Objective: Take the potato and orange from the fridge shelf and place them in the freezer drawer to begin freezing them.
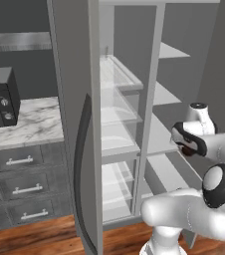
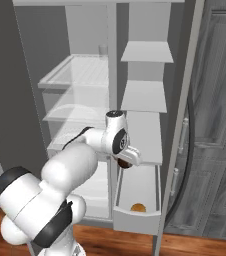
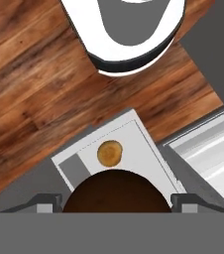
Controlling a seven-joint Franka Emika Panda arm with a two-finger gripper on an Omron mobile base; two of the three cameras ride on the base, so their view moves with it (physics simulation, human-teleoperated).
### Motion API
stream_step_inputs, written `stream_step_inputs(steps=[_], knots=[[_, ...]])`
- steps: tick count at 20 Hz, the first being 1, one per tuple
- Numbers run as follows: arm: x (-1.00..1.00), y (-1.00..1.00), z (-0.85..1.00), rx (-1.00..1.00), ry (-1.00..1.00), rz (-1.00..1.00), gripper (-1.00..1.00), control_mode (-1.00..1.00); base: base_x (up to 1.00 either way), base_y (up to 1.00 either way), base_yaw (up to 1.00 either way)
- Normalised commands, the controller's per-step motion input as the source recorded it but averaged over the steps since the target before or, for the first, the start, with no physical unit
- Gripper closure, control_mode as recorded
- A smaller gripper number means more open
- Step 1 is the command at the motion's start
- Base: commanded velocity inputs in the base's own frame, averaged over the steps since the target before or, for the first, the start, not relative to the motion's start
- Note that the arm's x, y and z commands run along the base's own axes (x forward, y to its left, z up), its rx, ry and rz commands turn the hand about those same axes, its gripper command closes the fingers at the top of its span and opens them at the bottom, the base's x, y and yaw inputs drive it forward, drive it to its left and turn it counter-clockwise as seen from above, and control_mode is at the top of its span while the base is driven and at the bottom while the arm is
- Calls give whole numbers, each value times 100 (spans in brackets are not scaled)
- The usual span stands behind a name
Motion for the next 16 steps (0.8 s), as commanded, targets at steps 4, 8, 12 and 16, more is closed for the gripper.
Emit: stream_step_inputs(steps=[4, 8, 12, 16], knots=[[20, -24, -57, 0, 0, 0, 100, -100, 0, 0, 0], [10, -7, -37, 0, 0, 0, 100, -100, 0, 0, 0], [0, 0, -26, 0, 0, 0, 100, -100, 0, 0, 0], [0, 0, -31, 0, -5, 0, 100, -100, 0, 0, 0]])
